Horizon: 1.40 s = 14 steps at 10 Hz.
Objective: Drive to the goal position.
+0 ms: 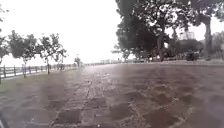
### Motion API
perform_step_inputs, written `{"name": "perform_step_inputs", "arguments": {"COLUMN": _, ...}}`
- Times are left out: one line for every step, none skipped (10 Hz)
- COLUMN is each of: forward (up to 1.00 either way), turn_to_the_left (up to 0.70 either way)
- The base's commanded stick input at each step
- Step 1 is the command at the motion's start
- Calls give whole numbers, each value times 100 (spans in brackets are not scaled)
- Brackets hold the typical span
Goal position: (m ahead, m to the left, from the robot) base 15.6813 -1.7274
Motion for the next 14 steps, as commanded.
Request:
{"name": "perform_step_inputs", "arguments": {"forward": 70, "turn_to_the_left": 14}}
{"name": "perform_step_inputs", "arguments": {"forward": 70, "turn_to_the_left": 14}}
{"name": "perform_step_inputs", "arguments": {"forward": 70, "turn_to_the_left": 14}}
{"name": "perform_step_inputs", "arguments": {"forward": 70, "turn_to_the_left": 14}}
{"name": "perform_step_inputs", "arguments": {"forward": 70, "turn_to_the_left": 14}}
{"name": "perform_step_inputs", "arguments": {"forward": 70, "turn_to_the_left": 14}}
{"name": "perform_step_inputs", "arguments": {"forward": 70, "turn_to_the_left": 14}}
{"name": "perform_step_inputs", "arguments": {"forward": 70, "turn_to_the_left": 14}}
{"name": "perform_step_inputs", "arguments": {"forward": 70, "turn_to_the_left": 14}}
{"name": "perform_step_inputs", "arguments": {"forward": 70, "turn_to_the_left": 14}}
{"name": "perform_step_inputs", "arguments": {"forward": 70, "turn_to_the_left": 14}}
{"name": "perform_step_inputs", "arguments": {"forward": 70, "turn_to_the_left": 14}}
{"name": "perform_step_inputs", "arguments": {"forward": 70, "turn_to_the_left": 14}}
{"name": "perform_step_inputs", "arguments": {"forward": 70, "turn_to_the_left": 14}}
